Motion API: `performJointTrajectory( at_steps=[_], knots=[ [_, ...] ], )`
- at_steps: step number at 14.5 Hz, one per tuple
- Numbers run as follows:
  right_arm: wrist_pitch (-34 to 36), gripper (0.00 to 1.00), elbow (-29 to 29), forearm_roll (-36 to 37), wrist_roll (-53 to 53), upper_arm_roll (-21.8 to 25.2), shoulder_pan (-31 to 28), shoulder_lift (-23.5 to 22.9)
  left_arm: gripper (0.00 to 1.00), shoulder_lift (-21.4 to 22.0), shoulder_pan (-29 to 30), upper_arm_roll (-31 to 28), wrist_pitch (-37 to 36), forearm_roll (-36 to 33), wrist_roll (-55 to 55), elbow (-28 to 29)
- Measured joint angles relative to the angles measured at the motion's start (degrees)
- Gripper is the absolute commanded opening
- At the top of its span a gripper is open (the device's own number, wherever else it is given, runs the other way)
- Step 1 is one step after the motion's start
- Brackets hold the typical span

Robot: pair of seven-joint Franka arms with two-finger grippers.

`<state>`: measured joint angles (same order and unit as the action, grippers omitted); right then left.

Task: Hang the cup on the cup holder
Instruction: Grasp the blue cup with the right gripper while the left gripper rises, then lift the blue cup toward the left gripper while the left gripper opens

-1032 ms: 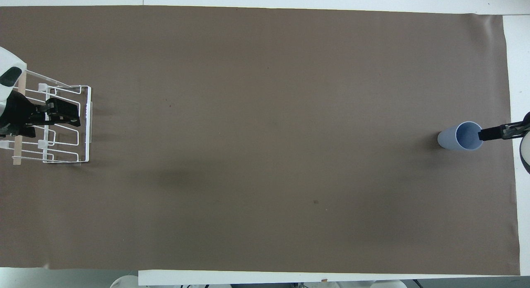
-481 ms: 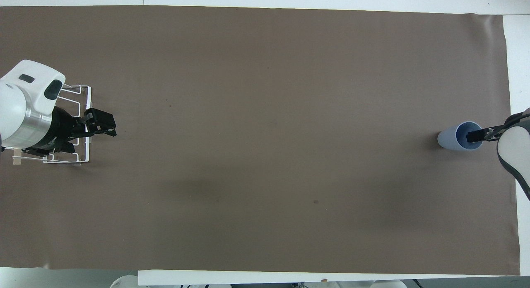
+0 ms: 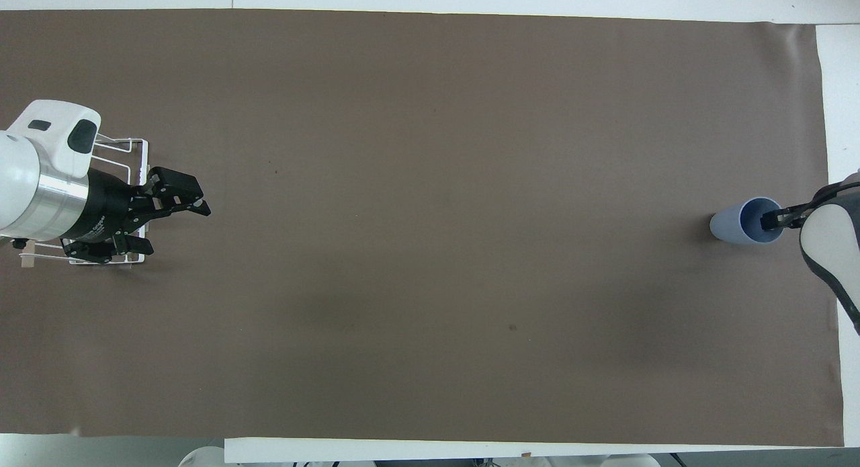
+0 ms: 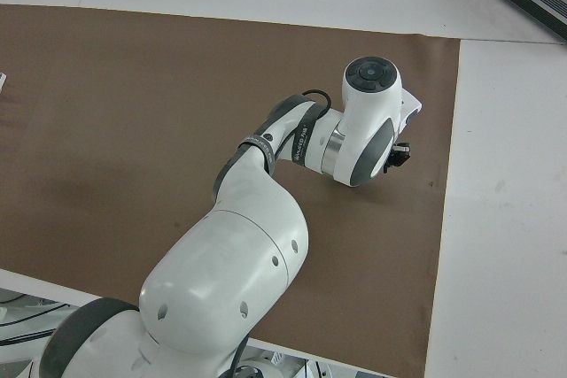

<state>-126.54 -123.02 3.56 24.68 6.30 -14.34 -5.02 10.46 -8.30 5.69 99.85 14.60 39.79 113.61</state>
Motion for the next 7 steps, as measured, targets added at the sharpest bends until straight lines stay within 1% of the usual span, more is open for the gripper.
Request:
performJointTrajectory(
  at_steps=[1, 5, 7],
  knots=[
    [0.16, 0.01, -0.03, 0.0, 0.0, -0.06, 0.02, 0.0, 1.0, 0.0, -0.91, 0.04, 0.09, 0.61, 3.14, 0.0],
    [1.57, 0.0, 0.19, -0.12, 0.0, -0.43, 0.38, 0.14, 1.0, 0.0, -6.16, 0.41, 1.24, 1.09, 21.58, 0.02],
    [4.55, 0.0, 1.7, -0.12, 0.19, -0.82, 0.41, 0.15, 1.0, 0.0, -6.99, 0.52, 1.65, 4.24, 25.84, 0.4]
  ],
)
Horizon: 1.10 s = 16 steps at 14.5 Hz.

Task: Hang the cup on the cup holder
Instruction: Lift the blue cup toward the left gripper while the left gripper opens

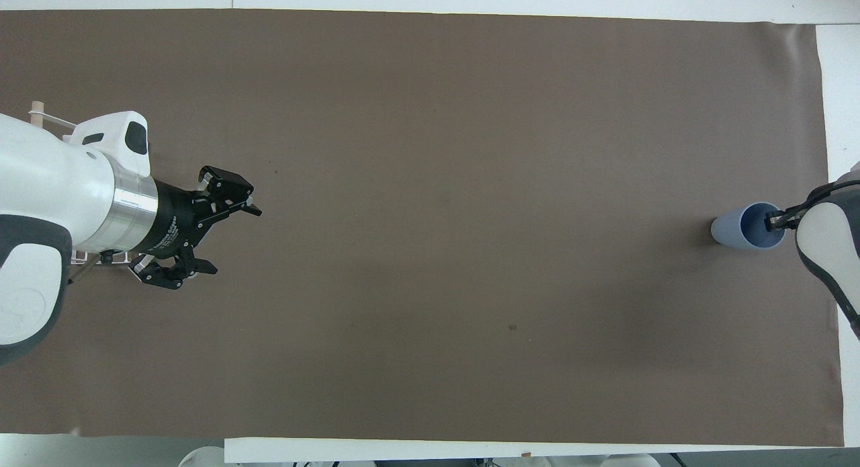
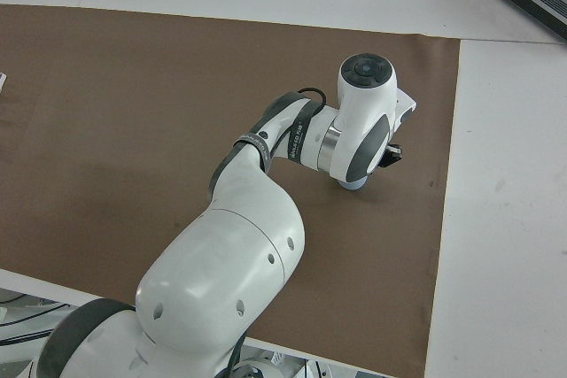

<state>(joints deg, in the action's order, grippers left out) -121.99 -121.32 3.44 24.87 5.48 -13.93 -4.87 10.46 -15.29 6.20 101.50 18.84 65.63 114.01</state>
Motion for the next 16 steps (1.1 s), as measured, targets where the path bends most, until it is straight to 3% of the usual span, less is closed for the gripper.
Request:
performJointTrajectory(
  at_steps=[4, 6, 9, 12, 16],
  knots=[
    [13.99, 0.0, 10.63, -4.52, -1.38, -7.59, 0.18, 1.1, 1.0, -0.02, -0.87, 0.03, 3.15, 10.77, 2.66, 3.95],
    [16.25, 0.0, 13.75, -7.68, -8.31, -12.27, 2.03, 1.51, 0.99, -0.06, -1.05, 0.06, 7.61, 17.04, 4.89, 5.84],
    [14.33, 0.0, 14.49, -8.71, -21.99, -14.41, 12.28, 1.06, 0.99, -0.21, -3.3, 0.1, 13.63, 23.16, 10.05, 6.73],
    [11.04, 0.0, 14.41, -8.71, -35.61, -14.74, 22.84, -0.38, 0.98, -0.67, -8.42, 0.13, 23.18, 23.86, 20.91, 6.76],
    [6.49, 0.0, 14.3, -8.75, -44.26, -14.72, 29.22, -3.8, 0.98, -1.53, -11.19, 0.12, 28.1, 23.98, 26.59, 6.74]
  ],
)
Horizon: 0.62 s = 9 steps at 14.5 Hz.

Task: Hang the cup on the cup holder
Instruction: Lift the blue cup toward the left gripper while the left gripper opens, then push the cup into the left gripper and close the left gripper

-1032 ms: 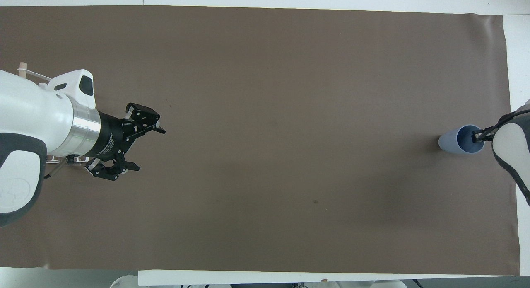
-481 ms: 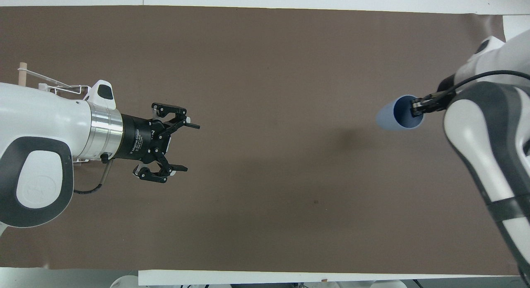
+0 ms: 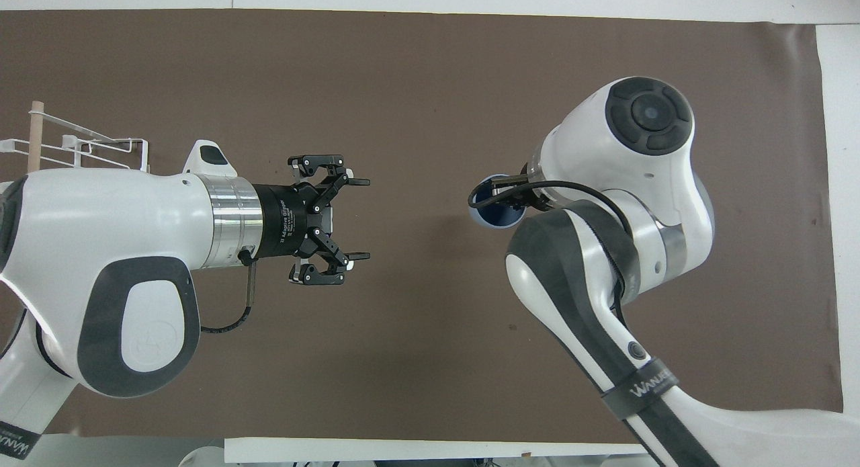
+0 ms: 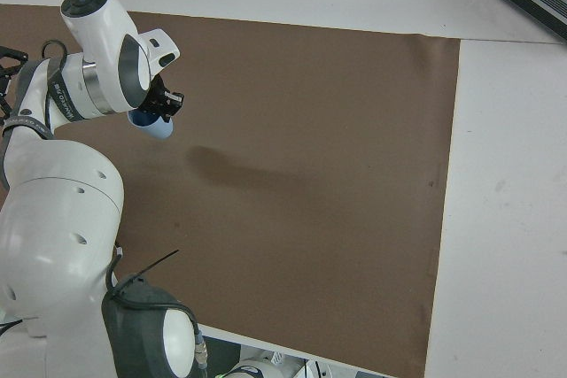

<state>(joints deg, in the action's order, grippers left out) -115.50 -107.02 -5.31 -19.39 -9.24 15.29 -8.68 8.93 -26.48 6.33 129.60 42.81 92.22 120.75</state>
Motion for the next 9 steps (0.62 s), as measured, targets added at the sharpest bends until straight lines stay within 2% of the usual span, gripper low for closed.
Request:
performJointTrajectory(
  at_steps=[1, 5, 9],
  knots=[
    [-0.17, 0.0, 0.01, -1.29, -0.65, 0.0, 0.21, -0.5, 0.98, -0.07, 0.0, -0.13, 0.09, 0.06, 0.26, -0.05],
    [0.0, 0.0, 0.13, -20.5, 0.64, 0.67, -0.88, -0.7, 0.98, -0.07, 0.0, -0.22, 0.17, 0.12, 0.75, -0.11],
    [0.78, 0.0, 0.1, -34.13, 6.65, 0.62, -0.86, -0.14, 0.98, -0.11, 0.0, -0.22, 0.17, 0.12, 0.89, -0.11]
  ],
)
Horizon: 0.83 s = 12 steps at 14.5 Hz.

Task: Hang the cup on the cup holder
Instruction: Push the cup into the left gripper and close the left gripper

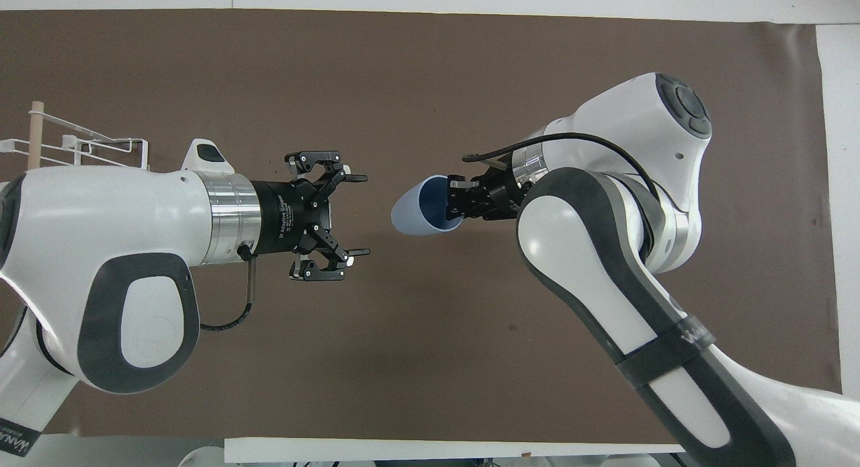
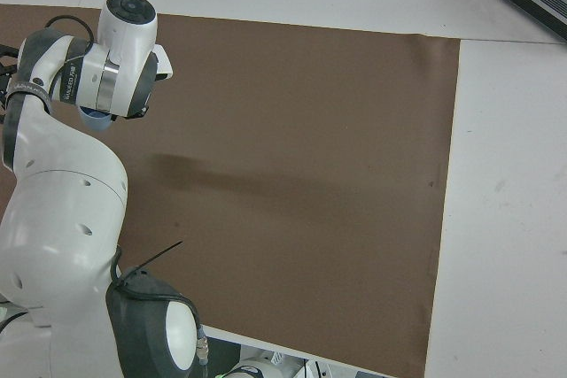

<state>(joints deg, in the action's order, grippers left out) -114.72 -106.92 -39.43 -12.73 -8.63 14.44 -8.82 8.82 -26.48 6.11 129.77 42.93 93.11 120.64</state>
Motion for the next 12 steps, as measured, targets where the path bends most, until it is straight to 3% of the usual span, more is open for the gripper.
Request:
performJointTrajectory(
  at_steps=[4, 12],
  knots=[
    [0.05, 0.0, -1.35, -8.82, 3.61, 0.02, -0.01, 1.68, 0.98, -0.06, -0.12, 0.07, 0.0, 0.0, 0.29, 0.0],
    [0.06, 0.0, -8.1, -19.21, 11.75, 0.12, -1.41, 5.82, 0.98, -0.71, -0.42, 0.13, 0.03, 0.0, 1.37, 0.0]
  ],
)
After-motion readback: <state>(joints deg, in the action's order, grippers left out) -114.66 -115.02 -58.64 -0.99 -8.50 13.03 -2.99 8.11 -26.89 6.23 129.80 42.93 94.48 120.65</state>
